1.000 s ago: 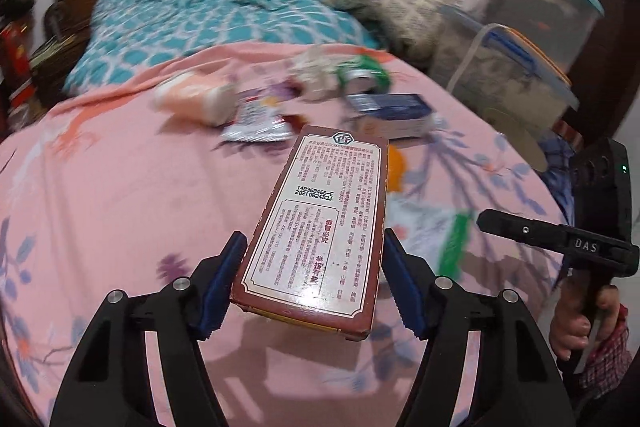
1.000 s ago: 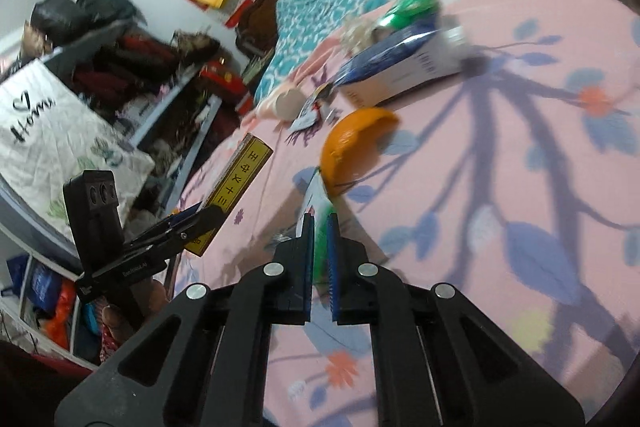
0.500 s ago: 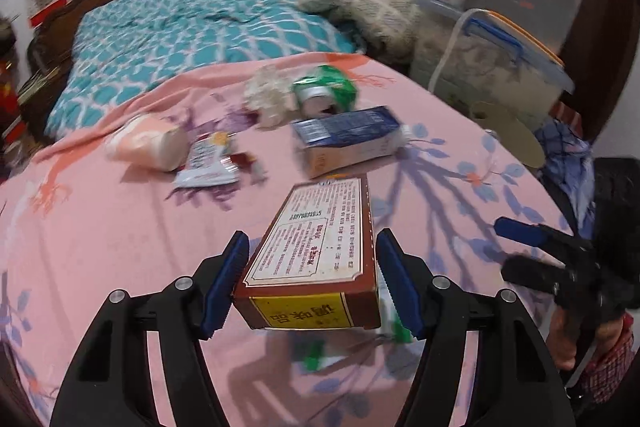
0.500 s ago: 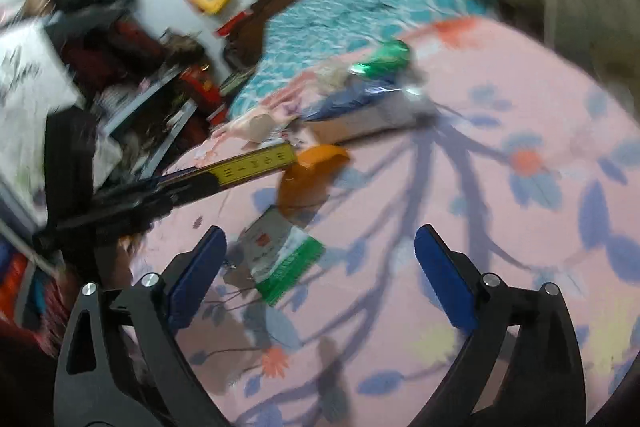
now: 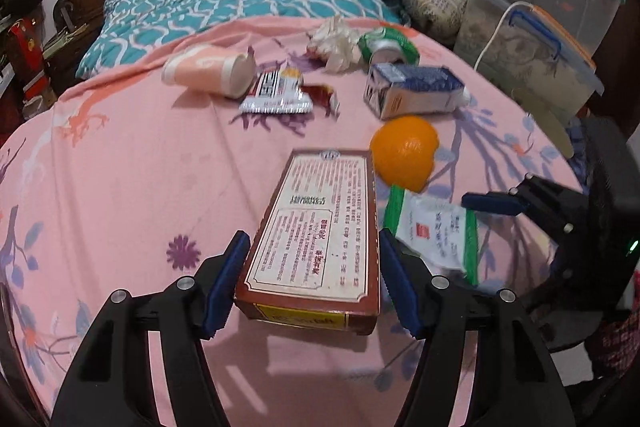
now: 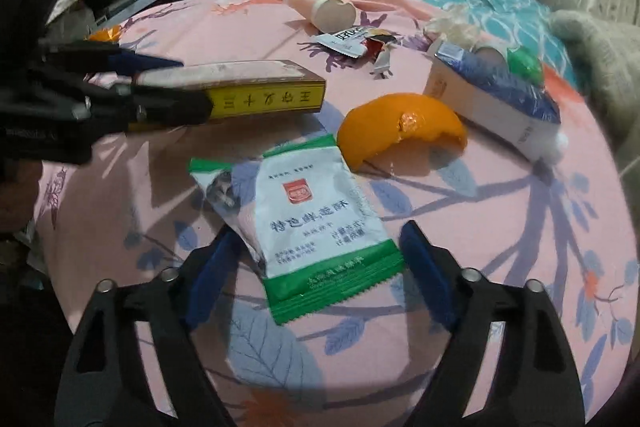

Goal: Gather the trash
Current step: 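Close right tool on the green-white packet while left tool holds the box, then carry box and packet over the beige bin and open both tools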

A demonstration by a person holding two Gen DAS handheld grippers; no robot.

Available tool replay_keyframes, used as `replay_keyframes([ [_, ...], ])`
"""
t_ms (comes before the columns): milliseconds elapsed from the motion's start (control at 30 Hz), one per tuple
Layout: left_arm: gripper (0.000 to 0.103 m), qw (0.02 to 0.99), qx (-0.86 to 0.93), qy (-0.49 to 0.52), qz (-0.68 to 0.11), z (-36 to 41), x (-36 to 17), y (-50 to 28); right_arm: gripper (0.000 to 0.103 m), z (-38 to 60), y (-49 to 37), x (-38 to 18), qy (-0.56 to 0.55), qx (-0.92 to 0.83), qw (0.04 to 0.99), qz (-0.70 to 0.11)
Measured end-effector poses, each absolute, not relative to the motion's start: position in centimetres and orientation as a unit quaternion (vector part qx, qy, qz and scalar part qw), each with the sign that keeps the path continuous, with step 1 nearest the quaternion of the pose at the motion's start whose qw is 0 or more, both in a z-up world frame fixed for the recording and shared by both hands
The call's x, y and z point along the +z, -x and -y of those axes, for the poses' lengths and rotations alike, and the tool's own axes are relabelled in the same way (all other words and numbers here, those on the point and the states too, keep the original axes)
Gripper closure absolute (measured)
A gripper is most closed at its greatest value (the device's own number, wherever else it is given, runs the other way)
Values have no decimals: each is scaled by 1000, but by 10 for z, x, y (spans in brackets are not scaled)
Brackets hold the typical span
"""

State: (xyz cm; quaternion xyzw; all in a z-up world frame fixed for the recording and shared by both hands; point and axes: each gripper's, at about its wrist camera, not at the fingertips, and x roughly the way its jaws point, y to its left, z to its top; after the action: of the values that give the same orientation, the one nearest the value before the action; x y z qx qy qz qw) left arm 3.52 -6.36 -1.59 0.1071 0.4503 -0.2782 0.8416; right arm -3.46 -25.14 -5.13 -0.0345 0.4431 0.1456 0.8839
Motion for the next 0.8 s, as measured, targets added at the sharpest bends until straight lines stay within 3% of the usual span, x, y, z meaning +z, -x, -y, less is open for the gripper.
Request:
replay_keyframes([
  [100, 36, 840, -272, -115, -455, 65, -22, -36, 43, 259, 39, -49, 18, 133, 889, -437],
  [200, 24, 842, -264, -128, -452, 69, -26, -37, 56, 268, 43, -48, 1, 122, 893, -434],
  [333, 19, 845, -246, -165, -445, 78, -35, -39, 66, 277, 46, -47, -23, 114, 896, -429],
  [400, 20, 847, -230, -190, -440, 82, -44, -40, 69, 287, 51, -46, -56, 116, 897, -423],
  [433, 28, 845, -235, -189, -441, 82, -46, -40, 70, 291, 53, -45, -72, 116, 897, -420],
  [467, 43, 844, -247, -179, -441, 81, -45, -40, 71, 300, 56, -43, -95, 116, 898, -413],
  [667, 44, 824, -300, -146, -458, 98, -30, -39, 71, 355, 72, -35, -192, 100, 903, -372],
  [800, 44, 803, -377, -143, -440, 153, 1, -32, 71, 415, 87, -30, -239, 50, 909, -339],
])
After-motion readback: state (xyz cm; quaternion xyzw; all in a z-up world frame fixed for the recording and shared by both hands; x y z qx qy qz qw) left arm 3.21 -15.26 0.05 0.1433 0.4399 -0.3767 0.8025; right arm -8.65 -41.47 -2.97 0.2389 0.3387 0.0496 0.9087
